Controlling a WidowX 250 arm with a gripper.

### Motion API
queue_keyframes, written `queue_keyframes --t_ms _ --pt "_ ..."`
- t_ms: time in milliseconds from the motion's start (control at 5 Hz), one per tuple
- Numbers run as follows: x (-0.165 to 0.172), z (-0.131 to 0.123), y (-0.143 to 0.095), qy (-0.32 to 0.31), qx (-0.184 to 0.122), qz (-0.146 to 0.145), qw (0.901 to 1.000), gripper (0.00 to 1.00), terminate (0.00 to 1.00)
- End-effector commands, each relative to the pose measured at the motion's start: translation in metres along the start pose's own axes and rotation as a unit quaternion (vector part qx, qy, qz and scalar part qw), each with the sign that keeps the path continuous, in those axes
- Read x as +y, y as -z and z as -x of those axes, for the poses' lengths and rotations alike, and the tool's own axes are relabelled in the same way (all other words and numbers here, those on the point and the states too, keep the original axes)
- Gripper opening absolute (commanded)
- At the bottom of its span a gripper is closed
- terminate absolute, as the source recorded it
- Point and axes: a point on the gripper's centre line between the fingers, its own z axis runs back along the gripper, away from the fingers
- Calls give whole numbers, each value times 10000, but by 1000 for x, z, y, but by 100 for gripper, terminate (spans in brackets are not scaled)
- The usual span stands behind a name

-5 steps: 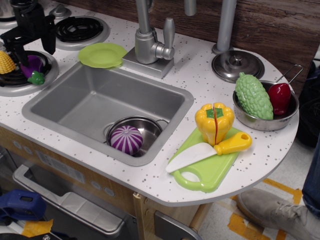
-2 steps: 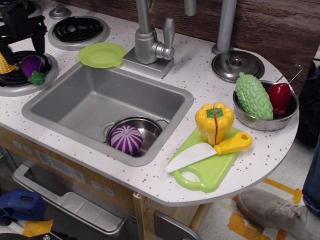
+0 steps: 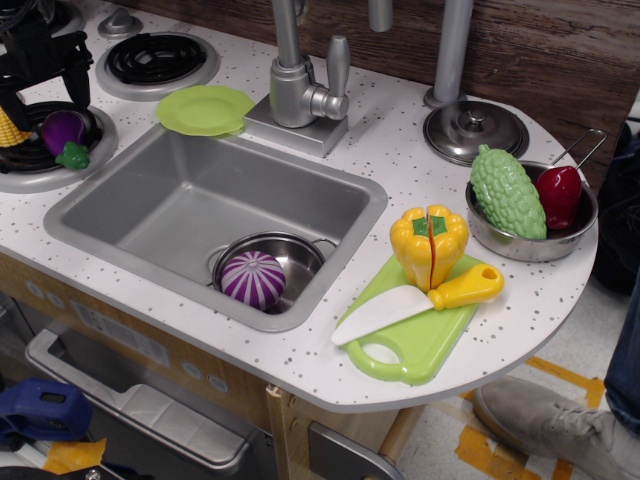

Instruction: Put eggplant on plate

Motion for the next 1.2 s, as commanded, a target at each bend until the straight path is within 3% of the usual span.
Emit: queue_keyframes --t_ms 0,400,600,1000 --pt "-5 10 -28 -64 361 -240 9990 100 0" --pt "-6 6 -18 -80 318 -320 9989 100 0" --pt "-4 8 -14 -161 258 -292 9991 0 0" --pt "9 4 -34 -256 232 -186 9992 0 0"
